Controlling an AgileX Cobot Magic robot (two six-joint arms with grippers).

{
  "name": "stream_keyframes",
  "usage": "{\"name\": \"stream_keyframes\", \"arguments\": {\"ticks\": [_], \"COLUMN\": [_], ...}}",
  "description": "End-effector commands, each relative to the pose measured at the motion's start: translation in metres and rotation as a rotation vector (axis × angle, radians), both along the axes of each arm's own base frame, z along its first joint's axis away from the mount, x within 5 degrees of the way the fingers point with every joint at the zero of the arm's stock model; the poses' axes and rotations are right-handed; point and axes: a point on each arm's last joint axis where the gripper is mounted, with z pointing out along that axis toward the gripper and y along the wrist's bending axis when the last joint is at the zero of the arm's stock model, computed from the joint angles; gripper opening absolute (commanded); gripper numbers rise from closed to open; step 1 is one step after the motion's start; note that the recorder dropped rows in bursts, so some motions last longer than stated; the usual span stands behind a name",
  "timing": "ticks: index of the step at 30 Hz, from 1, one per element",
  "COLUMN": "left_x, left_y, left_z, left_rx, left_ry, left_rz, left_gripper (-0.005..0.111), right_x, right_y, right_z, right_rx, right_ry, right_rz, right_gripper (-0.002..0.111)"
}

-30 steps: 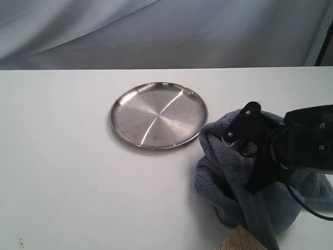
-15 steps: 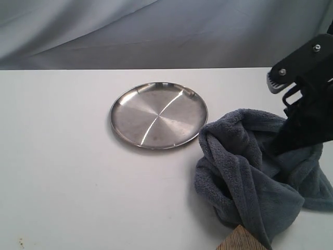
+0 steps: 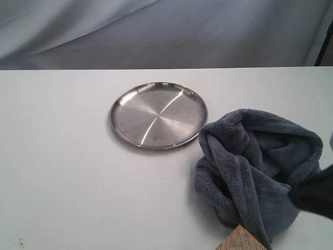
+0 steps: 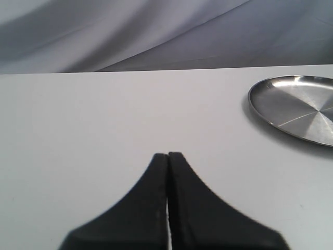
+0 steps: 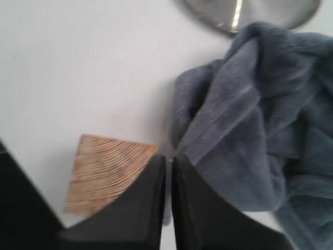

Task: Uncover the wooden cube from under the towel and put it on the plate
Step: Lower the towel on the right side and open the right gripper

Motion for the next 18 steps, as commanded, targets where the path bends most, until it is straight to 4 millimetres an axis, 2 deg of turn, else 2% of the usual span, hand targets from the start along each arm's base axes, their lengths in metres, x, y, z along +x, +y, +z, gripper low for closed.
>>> {"name": "stream_keyframes", "arguments": {"ticks": [1,5,9,12,18], "left_x": [0.000,0.000,0.000,0.000,0.000], "left_y": [0.000,0.000,0.000,0.000,0.000], "left_z": [0.003,0.003,0.003,0.003,0.003], "left_rx": [-0.005,-0.005,-0.005,-0.005,-0.005], "left_ry": [-0.018,-0.018,-0.018,-0.018,-0.018], "left_rz": [0.004,0.004,0.004,0.004,0.004], "left_gripper": [0.000,0.000,0.000,0.000,0.000], "right_x": [-0.013,-0.017,-0.024,-0.032,-0.032], "right_y": [0.005,0.010,0.010,0.009,0.011], "right_z": [-0.002,-0.016,-0.039,-0.053,-0.062], "right_rx": [0.021,0.024,-0.013,-0.050,-0.081], "right_ry": [0.101,0.094,0.146,0.204,0.250], "right_rz": [0.108,0.196,0.233,0.268,0.264], "right_gripper": [0.005,0.005,0.012,0.010,0.005]}}
